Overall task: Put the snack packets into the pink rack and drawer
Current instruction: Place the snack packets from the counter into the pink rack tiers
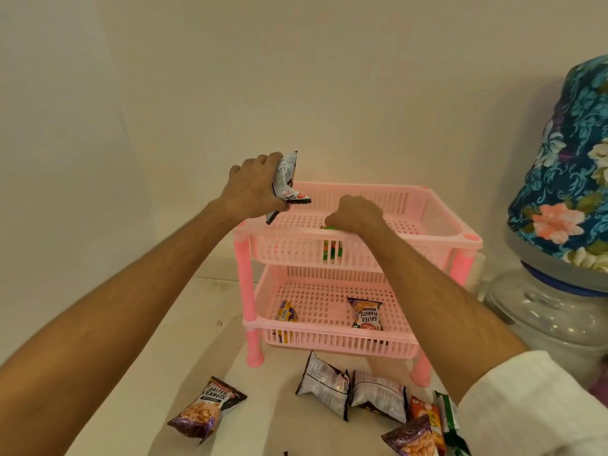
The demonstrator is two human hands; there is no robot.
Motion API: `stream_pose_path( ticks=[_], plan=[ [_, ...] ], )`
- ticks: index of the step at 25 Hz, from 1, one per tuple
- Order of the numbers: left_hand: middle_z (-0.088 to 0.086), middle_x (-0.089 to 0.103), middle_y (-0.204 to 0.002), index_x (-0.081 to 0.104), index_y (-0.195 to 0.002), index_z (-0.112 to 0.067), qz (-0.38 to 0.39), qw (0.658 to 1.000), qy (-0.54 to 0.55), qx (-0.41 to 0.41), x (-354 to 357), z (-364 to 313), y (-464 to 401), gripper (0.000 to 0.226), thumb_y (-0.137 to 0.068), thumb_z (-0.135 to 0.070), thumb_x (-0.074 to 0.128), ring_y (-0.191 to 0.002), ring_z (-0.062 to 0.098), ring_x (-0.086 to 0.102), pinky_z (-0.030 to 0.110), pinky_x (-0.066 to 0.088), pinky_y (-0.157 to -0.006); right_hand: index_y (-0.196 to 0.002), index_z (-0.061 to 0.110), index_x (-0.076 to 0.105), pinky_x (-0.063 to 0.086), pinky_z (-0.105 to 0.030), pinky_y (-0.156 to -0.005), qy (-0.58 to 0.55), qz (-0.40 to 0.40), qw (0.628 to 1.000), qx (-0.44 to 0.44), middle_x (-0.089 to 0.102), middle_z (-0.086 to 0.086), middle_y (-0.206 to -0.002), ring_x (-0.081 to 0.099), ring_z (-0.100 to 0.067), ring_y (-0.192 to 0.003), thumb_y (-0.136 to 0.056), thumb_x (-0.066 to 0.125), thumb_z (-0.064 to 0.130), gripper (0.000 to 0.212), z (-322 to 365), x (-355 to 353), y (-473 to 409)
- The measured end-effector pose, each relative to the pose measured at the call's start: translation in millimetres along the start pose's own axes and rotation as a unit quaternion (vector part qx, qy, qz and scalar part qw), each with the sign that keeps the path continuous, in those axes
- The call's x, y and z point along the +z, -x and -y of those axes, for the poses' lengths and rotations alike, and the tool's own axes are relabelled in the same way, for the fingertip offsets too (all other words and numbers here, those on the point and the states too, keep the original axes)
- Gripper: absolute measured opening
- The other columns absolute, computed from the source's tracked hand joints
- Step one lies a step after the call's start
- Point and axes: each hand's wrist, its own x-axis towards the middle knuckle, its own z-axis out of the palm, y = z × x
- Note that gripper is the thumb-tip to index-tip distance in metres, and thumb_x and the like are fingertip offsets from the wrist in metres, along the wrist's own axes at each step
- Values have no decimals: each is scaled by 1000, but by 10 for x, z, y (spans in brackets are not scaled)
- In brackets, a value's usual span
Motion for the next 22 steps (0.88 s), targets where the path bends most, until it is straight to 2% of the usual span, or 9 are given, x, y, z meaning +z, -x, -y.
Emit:
stream_pose_path(
  ticks=[3,6,10,14,17,20,22],
  plan=[
    [9,55,-125,33,-139,-16,33,999,-12,-2,119,63,-117,98,-58,-45,81,-114,34,50,48,36,-95,-95,12,56,30,-25,-51,17,-99,995,-16,60,-4,-83,55,-25,-71,-78,56,26,21,11,-55,81],
    [8,54,-126,32,-139,-17,77,997,-25,-5,257,92,-191,98,-59,-45,82,-115,33,51,49,34,-96,-106,11,57,32,-27,-53,1,-195,979,-64,61,-5,-80,54,-26,-69,-81,54,28,31,82,-87,272],
    [6,53,-129,31,-141,-18,139,988,-67,-14,410,108,-228,97,-62,-43,82,-119,31,49,50,32,-98,-118,16,57,48,-33,-65,-41,-249,958,-137,69,-3,-81,63,-28,-76,-87,49,34,36,259,-76,621],
    [2,51,-136,26,-145,-27,181,981,-62,-38,476,171,-226,93,-69,-45,78,-125,28,47,51,30,-103,-120,19,59,51,-35,-70,-77,-246,947,-194,72,-3,-90,65,-27,-84,-90,50,35,35,335,61,1013],
    [-2,53,-136,31,-144,-28,169,985,-29,-36,460,217,-172,90,-69,-48,78,-125,24,48,49,30,-104,-119,18,61,52,-35,-72,-96,-219,944,-227,72,-1,-88,66,-24,-82,-91,51,34,34,304,339,1311],
    [1,58,-131,42,-138,-22,102,994,6,-25,423,200,-13,74,-74,-41,75,-122,24,51,47,33,-103,-116,16,65,54,-32,-70,-116,-171,949,-239,73,0,-86,67,-19,-76,-91,52,33,33,207,712,1528],
    [6,64,-124,55,-128,-15,3,999,38,11,351,129,139,53,-80,-31,70,-119,27,54,47,36,-103,-110,16,67,53,-32,-68,-111,-131,959,-226,73,0,-86,67,-20,-75,-90,52,33,30,102,969,1592]
  ],
)
